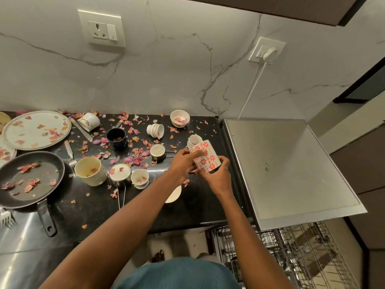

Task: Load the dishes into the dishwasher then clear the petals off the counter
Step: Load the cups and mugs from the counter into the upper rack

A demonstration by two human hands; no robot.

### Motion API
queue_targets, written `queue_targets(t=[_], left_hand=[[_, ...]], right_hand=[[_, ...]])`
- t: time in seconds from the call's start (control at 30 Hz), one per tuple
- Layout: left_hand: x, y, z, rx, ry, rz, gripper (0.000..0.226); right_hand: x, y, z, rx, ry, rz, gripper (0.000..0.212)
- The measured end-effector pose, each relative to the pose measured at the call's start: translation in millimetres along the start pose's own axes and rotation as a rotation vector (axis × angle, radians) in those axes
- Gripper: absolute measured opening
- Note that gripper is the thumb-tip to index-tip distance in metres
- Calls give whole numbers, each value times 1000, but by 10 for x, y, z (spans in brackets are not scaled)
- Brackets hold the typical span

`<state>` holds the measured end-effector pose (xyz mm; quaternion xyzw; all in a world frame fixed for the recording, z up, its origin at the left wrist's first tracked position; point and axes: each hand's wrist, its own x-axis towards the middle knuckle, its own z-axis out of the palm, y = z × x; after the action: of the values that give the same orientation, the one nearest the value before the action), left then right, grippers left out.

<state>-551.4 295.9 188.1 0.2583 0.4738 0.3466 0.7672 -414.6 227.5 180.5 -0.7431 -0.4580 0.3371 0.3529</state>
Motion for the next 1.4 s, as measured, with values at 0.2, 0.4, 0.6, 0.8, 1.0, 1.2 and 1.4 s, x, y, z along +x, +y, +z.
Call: queue_targets(t=[0.2,0.4,0.6,0.8,1.0,1.2,1.4], left_hand=[[-55,141,94,227,-17,179,63],[-92,260,102,371,-100,226,59],[-126,192,138,414,-154,219,50],[-71,49,203,394,-155,180,55],[-89,-311,369,266,-183,-12,73],[-162,-750,617,-19,-27,-234,50],[-275,-1066,952,-26,-27,-303,48]], right_hand=[[83,-51,-88,-5,-14,61,84],[28,-3,-153,25,-17,79,82],[-41,71,-200,49,8,67,83],[-150,169,-292,111,2,92,77],[-353,419,-404,122,75,93,75],[-533,654,-549,103,189,54,77],[-654,932,-763,18,286,15,86]])
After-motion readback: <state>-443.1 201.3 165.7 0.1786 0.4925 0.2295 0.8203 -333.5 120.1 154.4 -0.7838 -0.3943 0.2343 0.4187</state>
